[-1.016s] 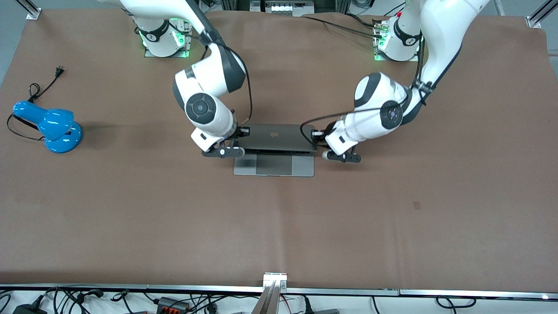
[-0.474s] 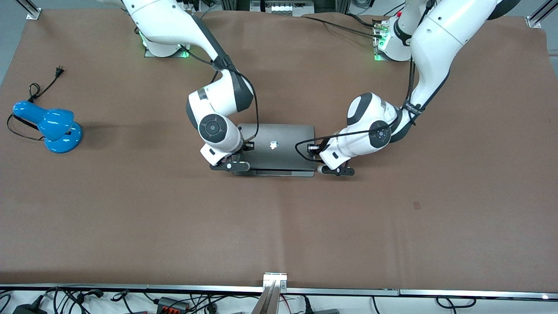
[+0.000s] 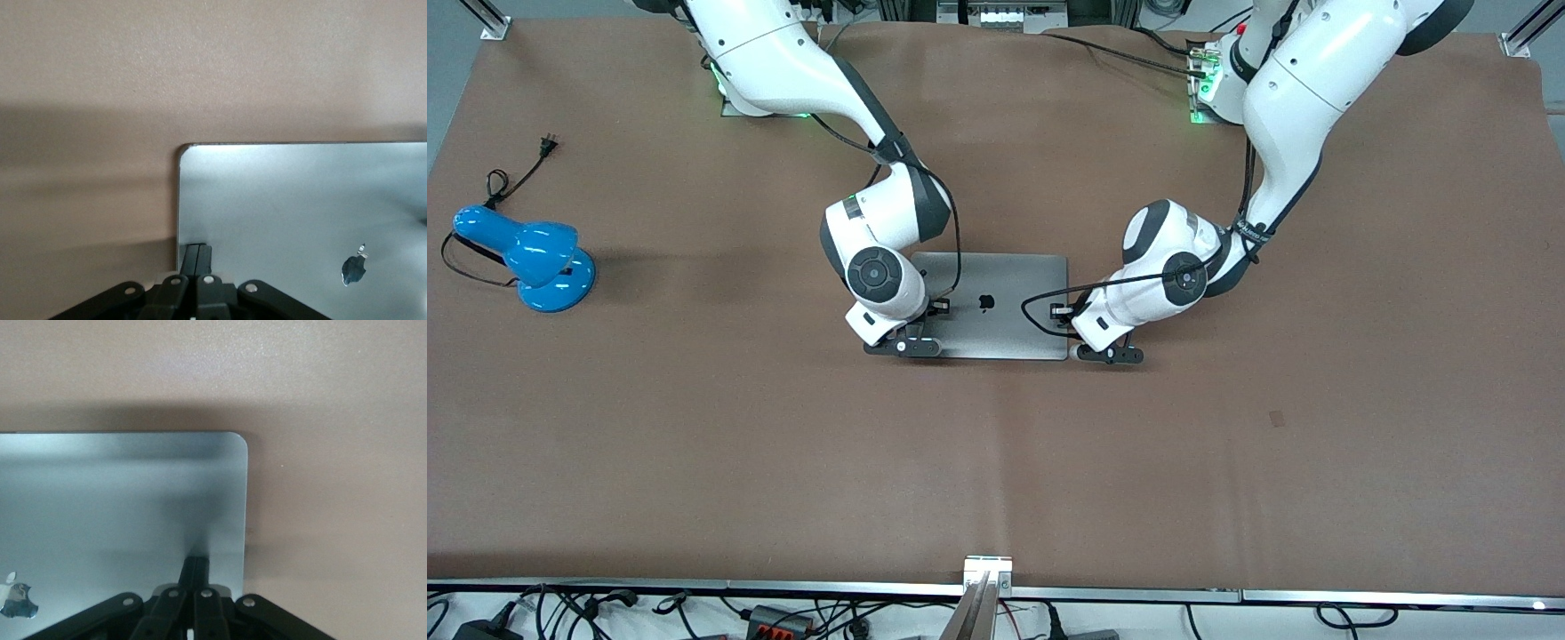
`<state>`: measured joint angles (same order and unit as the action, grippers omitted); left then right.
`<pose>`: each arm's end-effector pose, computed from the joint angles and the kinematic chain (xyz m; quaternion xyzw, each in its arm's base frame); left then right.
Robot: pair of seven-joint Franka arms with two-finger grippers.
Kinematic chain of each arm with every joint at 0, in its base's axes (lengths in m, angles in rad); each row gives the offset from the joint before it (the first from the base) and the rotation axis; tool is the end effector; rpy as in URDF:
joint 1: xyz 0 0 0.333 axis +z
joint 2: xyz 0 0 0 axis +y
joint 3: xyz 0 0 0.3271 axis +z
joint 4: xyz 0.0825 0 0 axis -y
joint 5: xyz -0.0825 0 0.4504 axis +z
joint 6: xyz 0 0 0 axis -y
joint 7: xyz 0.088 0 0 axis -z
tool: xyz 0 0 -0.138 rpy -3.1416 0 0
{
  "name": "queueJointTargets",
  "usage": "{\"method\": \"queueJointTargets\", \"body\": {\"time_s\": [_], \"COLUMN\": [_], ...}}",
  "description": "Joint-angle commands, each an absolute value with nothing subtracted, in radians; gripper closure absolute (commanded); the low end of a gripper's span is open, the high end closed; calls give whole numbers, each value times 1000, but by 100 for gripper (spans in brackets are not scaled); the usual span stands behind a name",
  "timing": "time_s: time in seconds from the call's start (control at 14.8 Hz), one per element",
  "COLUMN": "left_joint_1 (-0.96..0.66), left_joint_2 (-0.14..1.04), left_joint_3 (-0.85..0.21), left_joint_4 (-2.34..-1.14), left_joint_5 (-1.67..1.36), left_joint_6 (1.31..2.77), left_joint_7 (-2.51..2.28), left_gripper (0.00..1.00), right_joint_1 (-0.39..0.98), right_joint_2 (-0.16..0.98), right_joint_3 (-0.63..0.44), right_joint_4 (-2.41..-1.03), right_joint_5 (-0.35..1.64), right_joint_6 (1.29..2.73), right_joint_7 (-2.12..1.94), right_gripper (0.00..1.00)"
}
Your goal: Close laptop with both arms from behind
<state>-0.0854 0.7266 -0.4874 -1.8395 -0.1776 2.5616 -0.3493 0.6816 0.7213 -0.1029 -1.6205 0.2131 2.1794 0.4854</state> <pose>0.5899 -0.3779 0.1053 0.9780 0.0209 -0.0668 0.1965 0.5969 0.4108 0.1216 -0.9958 0.0111 0.0910 0.0015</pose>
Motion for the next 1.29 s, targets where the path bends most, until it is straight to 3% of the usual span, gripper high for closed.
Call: {"method": "queueJointTargets", "body": {"time_s": [0.0,0.41,0.81,1.02,1.22], "left_joint_1": [-101,-63,47,95,172], "left_joint_2": [735,574,382,301,284], "left_joint_3": [-469,-472,-479,-479,-480], "left_joint_4": [-1815,-1815,-1810,-1741,-1619], "left_joint_5": [-137,-135,-135,-135,-137], "left_joint_6": [2576,2393,2145,1979,1812], "left_joint_7": [-374,-377,-364,-356,-280], "left_gripper": [100,100,100,100,100], "right_joint_1": [693,696,683,675,635], "right_joint_2": [747,721,575,490,485], "right_joint_3": [-104,-107,-179,-225,-227], "right_joint_4": [-1598,-1562,-1560,-1542,-1421], "right_joint_5": [202,199,155,106,107], "right_joint_6": [2183,2171,2079,2001,1855], "right_joint_7": [518,529,517,486,465], "right_gripper": [100,100,100,100,100]}}
